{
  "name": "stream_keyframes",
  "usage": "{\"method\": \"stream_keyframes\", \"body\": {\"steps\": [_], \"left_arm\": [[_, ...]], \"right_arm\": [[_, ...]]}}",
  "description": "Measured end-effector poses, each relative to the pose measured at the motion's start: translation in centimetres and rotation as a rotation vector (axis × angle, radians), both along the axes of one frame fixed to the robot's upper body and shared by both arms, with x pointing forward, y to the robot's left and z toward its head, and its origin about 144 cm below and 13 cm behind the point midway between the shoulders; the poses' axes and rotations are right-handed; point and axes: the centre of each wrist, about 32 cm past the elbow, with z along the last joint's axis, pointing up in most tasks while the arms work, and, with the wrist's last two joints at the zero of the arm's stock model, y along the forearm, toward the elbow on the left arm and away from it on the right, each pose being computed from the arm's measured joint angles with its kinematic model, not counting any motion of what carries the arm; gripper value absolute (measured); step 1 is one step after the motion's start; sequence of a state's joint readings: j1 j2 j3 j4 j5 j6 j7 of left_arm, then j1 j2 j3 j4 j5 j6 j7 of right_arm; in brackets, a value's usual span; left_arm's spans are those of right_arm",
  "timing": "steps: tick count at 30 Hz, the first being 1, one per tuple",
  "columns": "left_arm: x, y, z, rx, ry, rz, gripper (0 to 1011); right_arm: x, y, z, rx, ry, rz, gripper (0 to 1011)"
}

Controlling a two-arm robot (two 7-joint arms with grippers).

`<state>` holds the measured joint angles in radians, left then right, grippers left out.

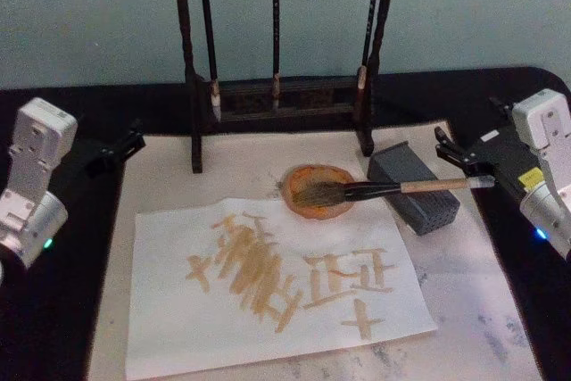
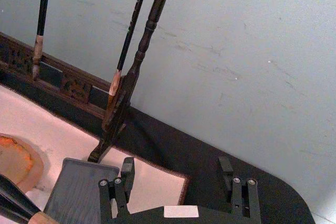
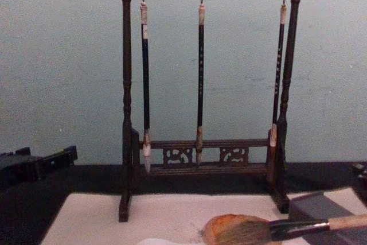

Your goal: Pick up the brush from the inkstone, write on the paper, then place the brush back to its original position.

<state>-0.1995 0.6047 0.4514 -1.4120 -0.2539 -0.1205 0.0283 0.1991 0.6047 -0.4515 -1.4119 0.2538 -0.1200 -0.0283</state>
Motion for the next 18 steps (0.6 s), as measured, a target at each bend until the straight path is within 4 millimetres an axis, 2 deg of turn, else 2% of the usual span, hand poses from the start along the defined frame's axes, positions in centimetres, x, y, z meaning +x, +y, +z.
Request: {"method": "stream_keyframes", "body": {"steps": [18], "left_arm": [[0.00, 0.00, 0.00, 0.000, 0.000, 0.000, 1002]], "right_arm": [[0.01, 0.00, 0.02, 0.000, -0.001, 0.000, 1001]]}}
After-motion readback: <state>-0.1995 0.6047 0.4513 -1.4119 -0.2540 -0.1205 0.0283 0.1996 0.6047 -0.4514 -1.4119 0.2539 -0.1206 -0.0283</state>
